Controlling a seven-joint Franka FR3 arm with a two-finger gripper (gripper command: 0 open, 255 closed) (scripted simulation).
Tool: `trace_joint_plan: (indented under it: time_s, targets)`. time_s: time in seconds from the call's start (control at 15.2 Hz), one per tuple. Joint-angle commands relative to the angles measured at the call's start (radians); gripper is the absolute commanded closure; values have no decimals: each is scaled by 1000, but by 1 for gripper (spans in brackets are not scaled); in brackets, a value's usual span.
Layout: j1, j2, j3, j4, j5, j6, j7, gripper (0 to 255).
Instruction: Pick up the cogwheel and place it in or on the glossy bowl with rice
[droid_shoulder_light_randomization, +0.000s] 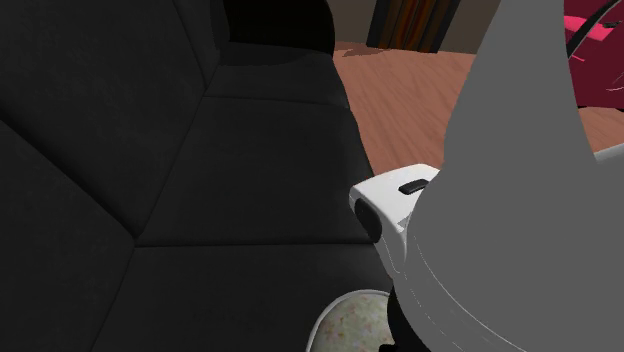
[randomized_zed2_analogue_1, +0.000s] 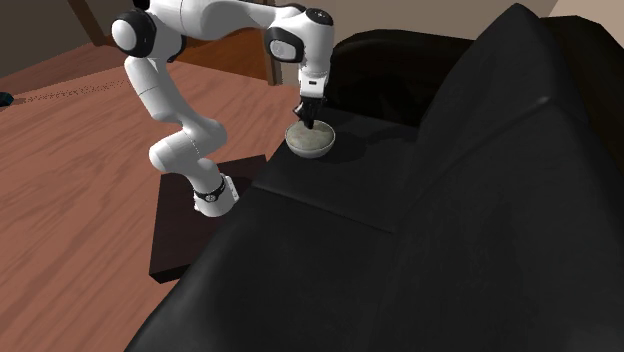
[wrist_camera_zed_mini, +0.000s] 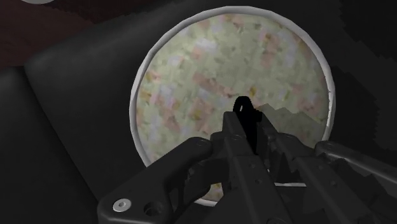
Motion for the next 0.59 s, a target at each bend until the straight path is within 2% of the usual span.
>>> trace_joint_plan:
  time_s: [0.0, 0.4, 0.46, 0.53]
  targets:
    - [0, 0, 4, -11, 2, 11, -2, 255]
    - [0, 0, 4, -10, 2, 11, -2, 255]
    - [0, 0, 4, -10, 2, 11, -2, 0]
    - [0, 0, 4, -10, 2, 11, -2, 0]
